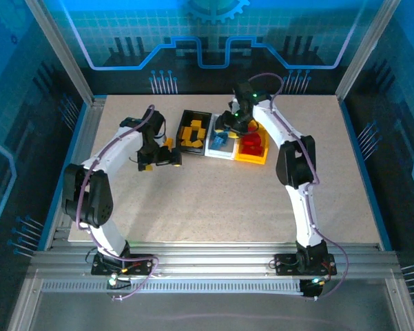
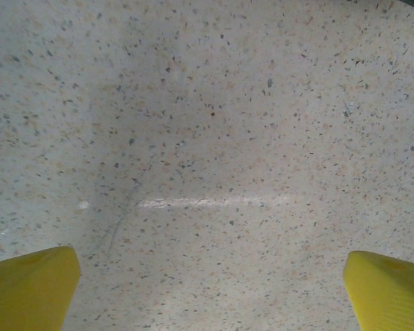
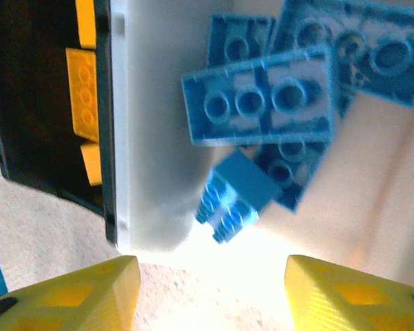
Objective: Sort the legos into containers by color
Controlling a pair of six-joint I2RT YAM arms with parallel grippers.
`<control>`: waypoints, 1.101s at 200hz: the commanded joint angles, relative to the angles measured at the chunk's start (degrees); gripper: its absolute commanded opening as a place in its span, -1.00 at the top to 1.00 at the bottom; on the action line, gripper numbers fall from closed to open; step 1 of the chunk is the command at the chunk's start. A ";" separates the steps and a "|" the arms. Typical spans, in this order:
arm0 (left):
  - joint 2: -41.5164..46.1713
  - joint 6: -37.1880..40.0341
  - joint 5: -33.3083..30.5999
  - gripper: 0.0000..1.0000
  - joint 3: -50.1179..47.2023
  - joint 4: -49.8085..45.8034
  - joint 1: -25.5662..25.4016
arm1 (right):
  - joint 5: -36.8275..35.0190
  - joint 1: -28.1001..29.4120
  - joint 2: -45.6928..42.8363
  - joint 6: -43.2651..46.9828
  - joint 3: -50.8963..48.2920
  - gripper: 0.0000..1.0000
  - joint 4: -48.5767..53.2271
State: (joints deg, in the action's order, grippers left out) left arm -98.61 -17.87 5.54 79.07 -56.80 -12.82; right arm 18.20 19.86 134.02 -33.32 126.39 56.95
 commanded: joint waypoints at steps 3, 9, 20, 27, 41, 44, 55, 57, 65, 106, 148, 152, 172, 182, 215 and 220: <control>2.01 -3.39 4.33 -0.98 -1.92 2.34 -0.37 | -2.01 1.53 -10.98 2.06 -9.19 -0.18 -2.07; 2.02 -3.96 5.04 -0.98 -2.34 2.92 -0.36 | -2.60 2.22 -13.74 2.32 -13.67 -0.18 -4.13; 2.01 -4.80 6.22 -0.98 -3.05 3.76 -0.36 | -3.94 3.48 -18.05 3.00 -19.97 -0.18 -6.86; 1.95 -5.41 6.67 -0.98 -3.48 4.26 -0.38 | -5.09 4.66 -21.26 3.77 -25.01 -0.19 -9.12; 1.54 -6.32 7.52 -0.98 -4.24 5.24 -0.36 | -7.53 6.99 -26.36 5.62 -33.49 -0.19 -12.46; 1.40 -6.55 7.62 -0.98 -4.33 5.28 -0.36 | -7.83 7.57 -27.40 5.98 -35.11 -0.19 -13.14; 1.08 -7.39 8.23 -0.98 -5.01 5.63 -0.32 | -8.27 9.59 -30.87 6.46 -41.63 -0.19 -15.71; 1.06 -7.54 8.25 -0.98 -5.16 5.71 -0.40 | -8.26 9.83 -31.48 6.46 -42.80 -0.19 -16.25; 1.02 -8.14 8.52 -0.98 -5.81 6.22 -0.41 | -7.88 11.11 -33.58 5.91 -47.32 -0.19 -18.21; 1.16 -10.82 9.50 -0.98 -9.53 9.54 -0.43 | -8.33 16.24 -40.76 3.11 -61.49 -0.19 -24.08; -0.17 -8.53 3.95 -0.98 -6.64 7.74 0.60 | -9.21 16.71 -41.60 3.64 -61.85 -0.20 -22.30; -0.61 -8.09 3.60 -0.98 -5.78 7.24 1.06 | -9.23 16.71 -41.56 3.76 -61.57 -0.20 -22.04; -2.31 -7.03 2.81 -0.98 -1.81 5.91 4.28 | -9.02 16.69 -41.38 4.23 -60.32 -0.20 -20.88; -2.89 -7.10 3.24 -0.98 0.12 5.91 6.48 | -8.88 16.71 -41.46 4.10 -60.03 -0.20 -20.53; -8.30 -5.96 4.65 -0.98 10.11 4.38 11.21 | -8.18 16.75 -42.17 2.76 -60.38 -0.20 -19.90; -9.65 -5.40 4.45 -0.98 12.10 3.77 11.38 | -8.13 16.75 -42.17 2.67 -60.30 -0.20 -19.64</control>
State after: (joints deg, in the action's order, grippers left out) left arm -103.59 -26.20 10.28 83.74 -49.91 -3.33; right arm 9.85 36.27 93.65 -29.80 64.97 35.92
